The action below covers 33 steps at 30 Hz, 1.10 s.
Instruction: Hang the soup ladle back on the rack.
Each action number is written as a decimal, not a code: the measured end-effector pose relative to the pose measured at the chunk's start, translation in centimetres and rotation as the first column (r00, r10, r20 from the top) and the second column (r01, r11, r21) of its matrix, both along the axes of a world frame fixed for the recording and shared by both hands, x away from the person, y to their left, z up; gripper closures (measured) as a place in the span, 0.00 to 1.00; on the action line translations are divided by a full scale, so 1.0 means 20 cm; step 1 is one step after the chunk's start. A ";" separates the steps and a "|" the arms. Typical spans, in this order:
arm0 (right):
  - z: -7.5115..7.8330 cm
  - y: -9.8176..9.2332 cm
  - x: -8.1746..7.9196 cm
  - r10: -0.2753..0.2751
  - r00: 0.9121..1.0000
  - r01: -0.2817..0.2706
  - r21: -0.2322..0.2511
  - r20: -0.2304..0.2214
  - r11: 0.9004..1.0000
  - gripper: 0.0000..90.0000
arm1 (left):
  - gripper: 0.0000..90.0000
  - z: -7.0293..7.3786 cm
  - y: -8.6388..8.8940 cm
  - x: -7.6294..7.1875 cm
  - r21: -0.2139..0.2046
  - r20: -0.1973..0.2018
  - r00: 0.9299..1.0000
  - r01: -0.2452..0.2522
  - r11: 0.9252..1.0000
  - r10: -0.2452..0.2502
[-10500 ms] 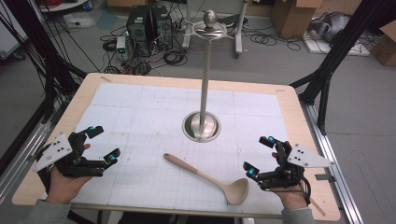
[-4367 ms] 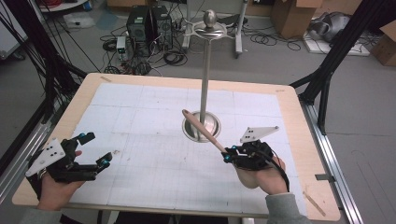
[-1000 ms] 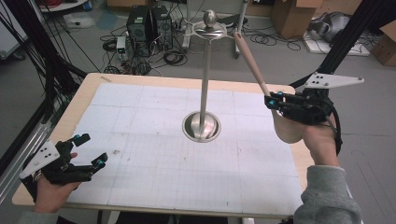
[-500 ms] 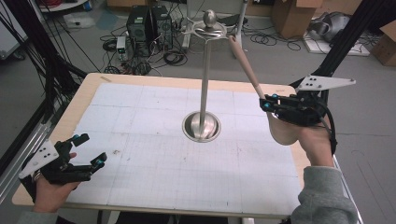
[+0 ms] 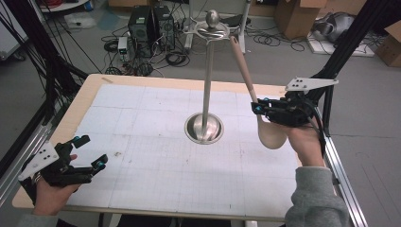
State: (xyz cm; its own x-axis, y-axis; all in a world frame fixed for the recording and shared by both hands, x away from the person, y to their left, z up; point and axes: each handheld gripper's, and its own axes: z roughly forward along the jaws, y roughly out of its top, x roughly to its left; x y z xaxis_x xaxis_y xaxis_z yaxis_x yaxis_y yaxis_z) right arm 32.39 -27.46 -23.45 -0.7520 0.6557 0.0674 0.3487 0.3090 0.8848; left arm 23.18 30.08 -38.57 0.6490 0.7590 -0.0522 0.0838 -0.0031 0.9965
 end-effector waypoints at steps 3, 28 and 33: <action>-0.01 0.03 0.02 -0.004 1.000 0.004 -0.008 -0.007 1.000 0.87 | 0.06 0.00 0.00 0.00 0.000 0.000 1.000 0.000 1.000 0.000; -0.11 0.29 0.17 -0.019 0.996 0.018 -0.015 -0.089 1.000 0.87 | 0.06 -0.01 0.04 -0.02 0.000 -0.006 1.000 -0.029 1.000 0.029; -0.13 0.33 0.20 -0.027 0.996 0.027 -0.010 -0.089 1.000 0.87 | 0.06 -0.01 0.07 -0.03 -0.007 -0.009 0.999 -0.043 0.999 0.043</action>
